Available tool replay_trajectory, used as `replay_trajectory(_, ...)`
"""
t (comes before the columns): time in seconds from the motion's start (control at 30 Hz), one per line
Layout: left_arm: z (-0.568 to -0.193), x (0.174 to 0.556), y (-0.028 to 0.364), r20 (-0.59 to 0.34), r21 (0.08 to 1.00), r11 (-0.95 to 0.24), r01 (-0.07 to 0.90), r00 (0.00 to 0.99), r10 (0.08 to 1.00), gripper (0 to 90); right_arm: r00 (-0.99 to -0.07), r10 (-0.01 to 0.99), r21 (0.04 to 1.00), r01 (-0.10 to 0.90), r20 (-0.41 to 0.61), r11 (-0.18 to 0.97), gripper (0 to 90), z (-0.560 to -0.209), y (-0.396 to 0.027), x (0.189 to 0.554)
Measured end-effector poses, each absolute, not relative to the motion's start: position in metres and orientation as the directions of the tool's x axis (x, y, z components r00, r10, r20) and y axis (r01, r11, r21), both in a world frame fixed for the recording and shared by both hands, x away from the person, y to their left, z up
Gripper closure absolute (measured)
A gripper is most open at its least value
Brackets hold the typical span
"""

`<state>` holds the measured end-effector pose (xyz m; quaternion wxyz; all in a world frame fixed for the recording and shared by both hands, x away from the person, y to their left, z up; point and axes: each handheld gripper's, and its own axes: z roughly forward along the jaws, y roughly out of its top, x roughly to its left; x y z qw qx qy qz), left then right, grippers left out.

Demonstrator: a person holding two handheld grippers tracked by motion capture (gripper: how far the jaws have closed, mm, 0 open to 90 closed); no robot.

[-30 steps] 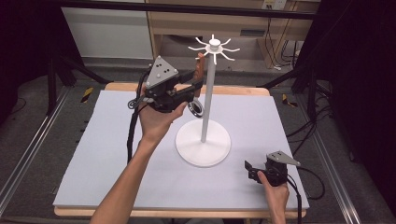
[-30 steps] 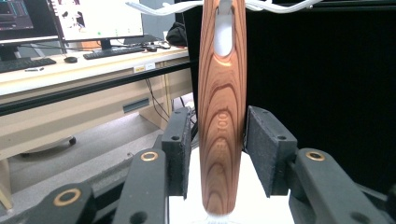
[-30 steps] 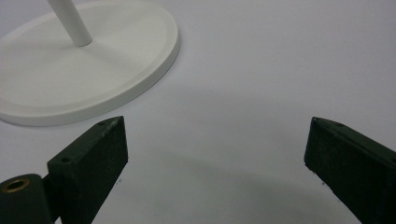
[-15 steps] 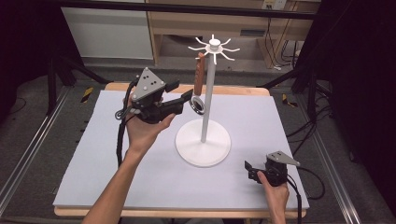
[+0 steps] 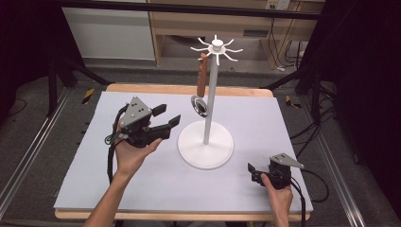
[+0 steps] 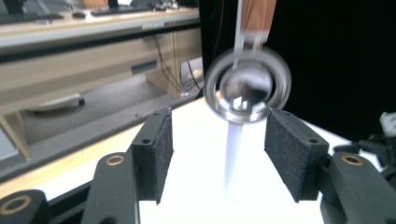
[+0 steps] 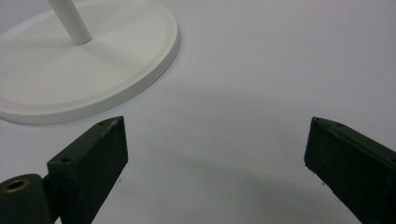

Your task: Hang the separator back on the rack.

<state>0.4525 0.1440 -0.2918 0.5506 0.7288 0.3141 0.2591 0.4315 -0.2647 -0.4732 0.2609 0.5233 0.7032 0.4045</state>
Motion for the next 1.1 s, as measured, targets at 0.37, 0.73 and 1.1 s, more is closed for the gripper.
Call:
replay_trajectory(0.37, -0.352, 0.454, 0.175, -0.001, 0.927, -0.235, 0.293, 0.628, 0.778, 38.7, -0.317, 0.947, 0.837, 0.531, 0.049, 0.134, 6.5, -0.474, -0.265, 0.431)
replay_trajectory(0.73, -0.407, 0.45, 0.21, -0.033, 0.882, -0.246, 0.401, 0.574, 0.818, 37.5, -0.317, 0.948, 0.824, 0.544, 0.03, 0.156, 6.5, -0.476, -0.264, 0.431)
replay_trajectory(1.1, -0.444, 0.447, 0.254, -0.001, 0.839, -0.261, 0.477, 0.481, 0.877, 35.9, -0.291, 0.956, 0.812, 0.567, 0.041, 0.137, 6.4, -0.48, -0.273, 0.43)
